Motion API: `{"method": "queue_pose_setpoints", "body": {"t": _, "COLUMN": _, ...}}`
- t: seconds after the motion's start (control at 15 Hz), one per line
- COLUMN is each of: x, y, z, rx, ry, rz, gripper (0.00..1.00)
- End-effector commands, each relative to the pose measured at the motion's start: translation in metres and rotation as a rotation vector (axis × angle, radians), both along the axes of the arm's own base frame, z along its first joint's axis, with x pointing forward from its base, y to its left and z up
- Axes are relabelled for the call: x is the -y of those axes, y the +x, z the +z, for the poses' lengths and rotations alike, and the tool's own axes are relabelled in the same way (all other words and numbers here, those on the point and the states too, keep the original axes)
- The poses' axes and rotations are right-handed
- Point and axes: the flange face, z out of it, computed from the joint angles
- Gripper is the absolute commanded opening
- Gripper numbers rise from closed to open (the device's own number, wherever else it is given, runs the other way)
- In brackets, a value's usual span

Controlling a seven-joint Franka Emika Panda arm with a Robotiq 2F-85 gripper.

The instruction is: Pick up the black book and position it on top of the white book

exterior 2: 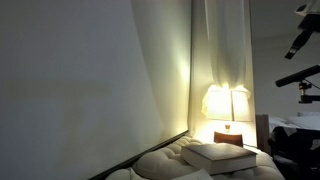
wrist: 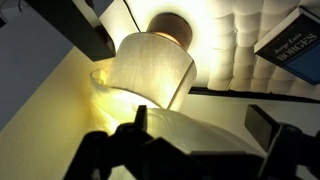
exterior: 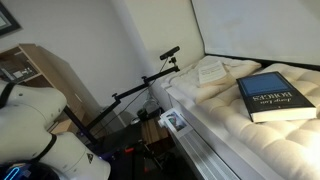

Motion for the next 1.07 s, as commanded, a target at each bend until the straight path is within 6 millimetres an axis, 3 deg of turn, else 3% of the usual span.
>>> {"method": "queue_pose_setpoints", "body": {"t": 0.0, "x": 0.001, "y": 0.000, "z": 0.000, "rx": -0.002, "ry": 0.001, "rz": 0.000, "gripper": 1.00}}
{"method": "queue_pose_setpoints", "body": {"t": 0.53, "x": 0.002, "y": -0.001, "z": 0.000, "rx": -0.002, "ry": 0.001, "rz": -0.005, "gripper": 1.00}}
{"method": "queue_pose_setpoints", "body": {"t": 1.0, "x": 0.014, "y": 0.043, "z": 0.007, "rx": 0.045, "ry": -0.029, "rz": 0.042, "gripper": 1.00}}
